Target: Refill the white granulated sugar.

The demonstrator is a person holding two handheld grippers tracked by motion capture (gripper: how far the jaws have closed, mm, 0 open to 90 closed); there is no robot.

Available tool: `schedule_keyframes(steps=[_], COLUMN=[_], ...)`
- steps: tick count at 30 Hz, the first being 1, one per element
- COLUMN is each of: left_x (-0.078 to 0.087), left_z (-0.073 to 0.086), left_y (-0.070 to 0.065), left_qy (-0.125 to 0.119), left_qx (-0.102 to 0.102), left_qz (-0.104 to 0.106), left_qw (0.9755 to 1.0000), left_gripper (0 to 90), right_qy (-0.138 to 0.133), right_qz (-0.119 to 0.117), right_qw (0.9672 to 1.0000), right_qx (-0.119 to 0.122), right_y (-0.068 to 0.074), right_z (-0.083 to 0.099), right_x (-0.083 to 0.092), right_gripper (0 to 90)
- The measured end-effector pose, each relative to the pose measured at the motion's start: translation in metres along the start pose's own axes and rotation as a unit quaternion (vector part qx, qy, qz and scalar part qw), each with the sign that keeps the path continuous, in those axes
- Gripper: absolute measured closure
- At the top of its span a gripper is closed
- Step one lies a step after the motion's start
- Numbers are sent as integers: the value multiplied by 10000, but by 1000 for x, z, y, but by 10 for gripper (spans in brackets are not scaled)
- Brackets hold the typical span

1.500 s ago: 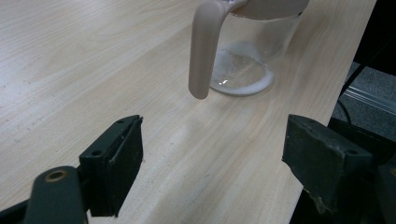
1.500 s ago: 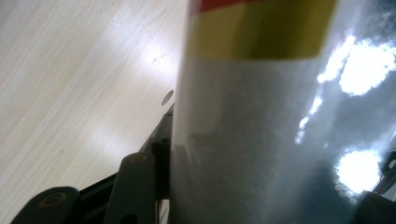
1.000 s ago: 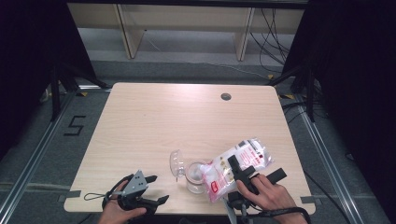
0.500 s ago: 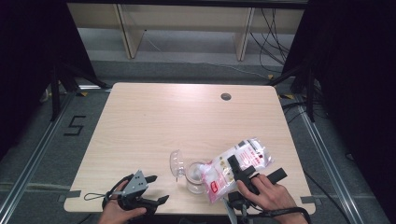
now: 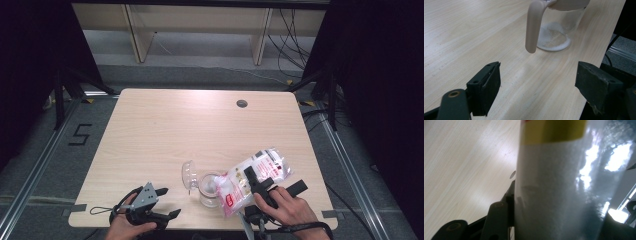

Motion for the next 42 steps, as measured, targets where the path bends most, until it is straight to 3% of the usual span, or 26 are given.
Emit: schedule_keyframes(steps=[15, 18, 27, 30, 31, 34, 35, 40, 42], left_x=[0, 0, 0, 0, 0, 0, 0, 0, 0], left_z=[0, 0, 0, 0, 0, 0, 0, 0, 0], left_y=[0, 0, 0, 0, -1, 0, 0, 0, 0], left_qy=[-25, -24, -7, -25, -23, -7, -27, 3, 0], left_qx=[43, 43, 33, 43, 56, 31, 49, 22, 27], left_qz=[15, 15, 5, 16, 14, 9, 15, 1, 4], left_qw=[10000, 10000, 10000, 10000, 10000, 10000, 10000, 10000, 10000], left_gripper=[200, 200, 200, 200, 201, 200, 200, 201, 200], right_qy=[-81, -42, -38, -61, -135, -77, -111, -132, -95], right_qz=[-26, -31, -31, -22, -17, -31, -23, -23, -66], right_qw=[9999, 10000, 9999, 10000, 9999, 9999, 9999, 9999, 9999], right_qx=[85, -60, -95, -70, 42, -84, 56, 42, -123], right_y=[0, 1, 1, 1, -1, 1, -1, 0, 2], right_z=[-1, -1, 0, 0, -2, 0, 0, -1, -1], right_x=[-1, 0, 1, 0, -1, 0, 0, 0, 0], right_gripper=[587, 588, 591, 591, 591, 593, 593, 594, 595])
Point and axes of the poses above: each handheld gripper's, and its own axes: x roughly backward along the jaws, z roughly out of its underside, y roughly to its left, the point moved 7 cm from there along -x, roughly forward along the jaws, and after that the axes turned 4 degrees about -x, right-handed, at the moved point
